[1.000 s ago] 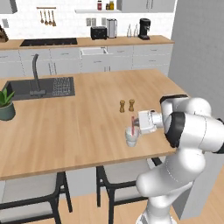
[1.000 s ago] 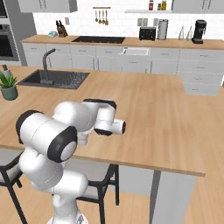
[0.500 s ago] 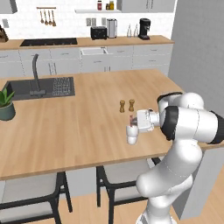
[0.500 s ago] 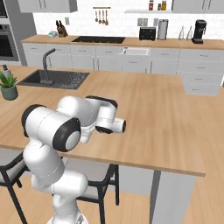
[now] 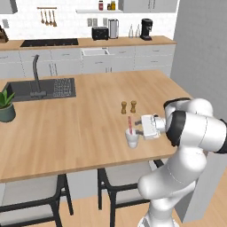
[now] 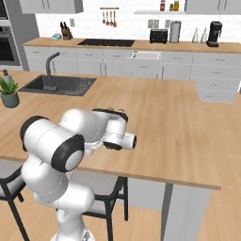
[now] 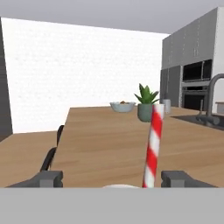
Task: Take a straw from the drawer in front and place it inside the glass cup on the dining counter.
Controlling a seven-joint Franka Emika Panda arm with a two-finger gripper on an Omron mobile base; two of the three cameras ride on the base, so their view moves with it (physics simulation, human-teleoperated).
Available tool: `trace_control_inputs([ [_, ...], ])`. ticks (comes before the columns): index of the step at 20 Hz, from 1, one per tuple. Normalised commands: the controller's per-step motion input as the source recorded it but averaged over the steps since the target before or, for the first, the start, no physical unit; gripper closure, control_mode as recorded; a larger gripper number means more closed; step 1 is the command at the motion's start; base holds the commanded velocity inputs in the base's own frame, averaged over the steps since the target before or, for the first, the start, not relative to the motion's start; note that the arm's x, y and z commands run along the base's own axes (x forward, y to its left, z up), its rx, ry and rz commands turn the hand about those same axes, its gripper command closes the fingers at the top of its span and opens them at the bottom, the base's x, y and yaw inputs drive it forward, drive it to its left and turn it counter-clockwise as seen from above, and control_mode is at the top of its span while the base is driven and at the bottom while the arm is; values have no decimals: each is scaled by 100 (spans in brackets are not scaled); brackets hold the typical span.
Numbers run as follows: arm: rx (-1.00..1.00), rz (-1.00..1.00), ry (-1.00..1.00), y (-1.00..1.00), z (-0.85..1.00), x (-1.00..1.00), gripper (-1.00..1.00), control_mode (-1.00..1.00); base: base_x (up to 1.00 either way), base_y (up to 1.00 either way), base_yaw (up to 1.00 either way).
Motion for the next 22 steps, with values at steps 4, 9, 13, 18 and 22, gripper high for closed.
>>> trace_control_inputs([
  [4, 0, 0, -6, 0, 0, -28, -100, -100, 0, 0, 0],
  [9, 0, 0, -7, 0, 0, -24, -100, -100, 0, 0, 0],
  [13, 0, 0, -10, 0, 0, 0, -100, -100, 0, 0, 0],
  [18, 0, -1, -13, -2, 18, -13, -100, -100, 0, 0, 0],
  [22, -3, -12, -12, -29, 48, -38, -100, -100, 0, 0, 0],
])
